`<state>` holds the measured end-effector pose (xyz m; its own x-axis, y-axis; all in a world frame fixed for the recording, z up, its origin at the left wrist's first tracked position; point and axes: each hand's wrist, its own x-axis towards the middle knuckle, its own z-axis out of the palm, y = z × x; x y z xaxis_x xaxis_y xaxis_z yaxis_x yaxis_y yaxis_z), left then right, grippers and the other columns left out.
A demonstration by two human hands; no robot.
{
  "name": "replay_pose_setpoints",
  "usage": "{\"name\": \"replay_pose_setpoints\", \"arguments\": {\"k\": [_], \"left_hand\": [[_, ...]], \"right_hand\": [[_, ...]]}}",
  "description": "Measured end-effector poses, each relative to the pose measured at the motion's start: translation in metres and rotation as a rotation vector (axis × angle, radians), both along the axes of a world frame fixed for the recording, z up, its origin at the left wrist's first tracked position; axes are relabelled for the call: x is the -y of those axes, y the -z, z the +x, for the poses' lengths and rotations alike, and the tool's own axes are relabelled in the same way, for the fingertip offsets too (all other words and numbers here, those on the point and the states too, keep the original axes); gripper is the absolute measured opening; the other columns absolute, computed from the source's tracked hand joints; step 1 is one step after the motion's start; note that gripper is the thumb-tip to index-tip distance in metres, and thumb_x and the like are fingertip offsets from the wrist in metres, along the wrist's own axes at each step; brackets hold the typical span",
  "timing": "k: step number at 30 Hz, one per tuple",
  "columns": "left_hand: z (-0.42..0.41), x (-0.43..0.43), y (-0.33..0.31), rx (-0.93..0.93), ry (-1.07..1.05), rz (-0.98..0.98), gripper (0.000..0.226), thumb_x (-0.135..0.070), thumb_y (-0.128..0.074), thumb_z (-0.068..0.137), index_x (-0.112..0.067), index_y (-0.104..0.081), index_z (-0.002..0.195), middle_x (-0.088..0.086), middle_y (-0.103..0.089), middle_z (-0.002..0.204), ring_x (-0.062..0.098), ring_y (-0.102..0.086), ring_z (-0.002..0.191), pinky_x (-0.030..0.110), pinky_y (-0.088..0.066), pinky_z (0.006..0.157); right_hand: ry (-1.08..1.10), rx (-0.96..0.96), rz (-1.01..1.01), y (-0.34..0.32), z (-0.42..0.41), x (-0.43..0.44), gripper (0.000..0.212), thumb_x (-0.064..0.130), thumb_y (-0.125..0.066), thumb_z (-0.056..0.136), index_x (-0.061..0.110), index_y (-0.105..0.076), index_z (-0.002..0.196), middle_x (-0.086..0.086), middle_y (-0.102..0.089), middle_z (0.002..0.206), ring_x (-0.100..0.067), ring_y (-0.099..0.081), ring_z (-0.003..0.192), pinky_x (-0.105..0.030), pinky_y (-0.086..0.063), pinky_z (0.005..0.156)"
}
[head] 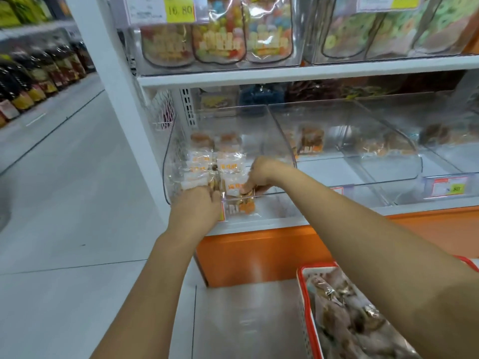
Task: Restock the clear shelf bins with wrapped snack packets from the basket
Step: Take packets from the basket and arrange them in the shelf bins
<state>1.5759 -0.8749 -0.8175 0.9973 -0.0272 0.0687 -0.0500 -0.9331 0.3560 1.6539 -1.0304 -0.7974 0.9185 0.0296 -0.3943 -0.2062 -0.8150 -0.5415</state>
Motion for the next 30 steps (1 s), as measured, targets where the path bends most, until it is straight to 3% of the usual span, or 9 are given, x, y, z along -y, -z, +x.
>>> {"name": "replay_pose_setpoints", "arguments": {"k": [3, 6, 8, 12, 15, 20, 24, 27, 30], "left_hand": [[0.004, 0.001, 0.004, -0.002, 0.018, 0.084, 0.041, -0.028, -0.030, 0.102, -0.009, -0.059, 0.080, 0.011, -0.062, 0.080, 0.025, -0.050, 0.071, 0.030, -0.035, 0.064], [0.002, 0.003, 0.005, 0.011, 0.016, 0.111, 0.042, -0.028, -0.027, 0.103, -0.011, -0.055, 0.077, 0.007, -0.055, 0.074, 0.023, -0.048, 0.069, 0.030, -0.033, 0.063], [-0.001, 0.004, 0.003, 0.043, 0.028, 0.065, 0.038, -0.027, -0.030, 0.102, -0.010, -0.056, 0.079, 0.011, -0.061, 0.079, 0.024, -0.049, 0.070, 0.031, -0.033, 0.063], [-0.020, 0.014, -0.003, 0.222, 0.114, -0.207, 0.027, -0.019, -0.045, 0.098, -0.010, -0.067, 0.110, 0.009, -0.070, 0.097, 0.024, -0.060, 0.086, 0.028, -0.040, 0.071], [-0.041, 0.033, -0.008, 0.300, 0.258, -0.336, 0.025, -0.015, -0.050, 0.097, -0.011, -0.069, 0.112, 0.001, -0.070, 0.099, 0.010, -0.055, 0.078, 0.014, -0.035, 0.064], [-0.069, 0.073, 0.005, 0.049, 0.364, -0.446, 0.023, -0.017, -0.050, 0.096, -0.018, -0.073, 0.093, -0.009, -0.069, 0.088, 0.004, -0.060, 0.075, 0.007, -0.039, 0.062], [-0.101, 0.117, 0.037, -0.227, 0.523, -0.341, 0.022, -0.020, -0.051, 0.096, -0.017, -0.073, 0.098, -0.013, -0.067, 0.094, 0.002, -0.058, 0.082, 0.002, -0.039, 0.066], [-0.123, 0.139, 0.070, -0.432, 0.616, -0.242, 0.023, -0.021, -0.049, 0.097, -0.020, -0.070, 0.107, -0.010, -0.067, 0.096, 0.014, -0.062, 0.082, 0.026, -0.050, 0.070], [-0.132, 0.144, 0.105, -0.594, 0.682, -0.093, 0.027, -0.017, -0.047, 0.096, -0.021, -0.067, 0.114, -0.003, -0.064, 0.103, 0.016, -0.060, 0.085, 0.030, -0.049, 0.071]], "right_hand": [[-0.012, -0.013, 0.002, 0.010, 0.001, -0.002, 0.034, 0.025, -0.081, 0.075, 0.005, -0.055, 0.083, -0.005, -0.062, 0.081, -0.017, -0.058, 0.067, -0.024, -0.049, 0.063], [-0.019, 0.059, -0.013, 0.013, -0.008, 0.000, 0.069, 0.035, -0.080, 0.076, 0.000, -0.048, 0.126, -0.011, -0.058, 0.124, -0.026, -0.056, 0.111, -0.027, -0.042, 0.082], [0.004, 0.156, 0.042, 0.008, -0.019, 0.002, 0.078, 0.037, -0.078, 0.077, 0.004, -0.040, 0.136, -0.011, -0.051, 0.135, -0.026, -0.051, 0.121, -0.029, -0.040, 0.087], [-0.026, 0.517, 0.118, -0.019, -0.060, 0.027, 0.039, 0.032, -0.072, 0.084, 0.010, -0.056, 0.112, -0.005, -0.060, 0.100, -0.017, -0.058, 0.090, -0.026, -0.043, 0.073], [-0.027, 0.649, 0.167, -0.033, -0.112, 0.067, 0.019, 0.025, -0.069, 0.087, 0.013, -0.055, 0.081, -0.005, -0.060, 0.077, -0.018, -0.057, 0.070, -0.029, -0.046, 0.063], [-0.068, 0.412, -0.113, -0.012, -0.180, 0.153, 0.030, 0.032, -0.069, 0.086, 0.015, -0.051, 0.069, 0.005, -0.052, 0.062, -0.011, -0.050, 0.058, -0.026, -0.040, 0.055], [-0.093, 0.068, -0.454, 0.042, -0.217, 0.216, 0.022, 0.038, -0.067, 0.087, 0.018, -0.061, 0.096, 0.002, -0.064, 0.092, -0.013, -0.054, 0.079, -0.025, -0.044, 0.067], [-0.082, -0.069, -0.382, 0.074, -0.244, 0.243, 0.045, 0.044, -0.072, 0.081, 0.020, -0.057, 0.117, 0.006, -0.060, 0.108, -0.015, -0.055, 0.097, -0.025, -0.042, 0.077], [-0.115, -0.084, -0.293, 0.094, -0.263, 0.246, 0.062, 0.050, -0.074, 0.075, 0.023, -0.051, 0.126, 0.006, -0.059, 0.113, -0.012, -0.054, 0.097, -0.021, -0.039, 0.081]]}}
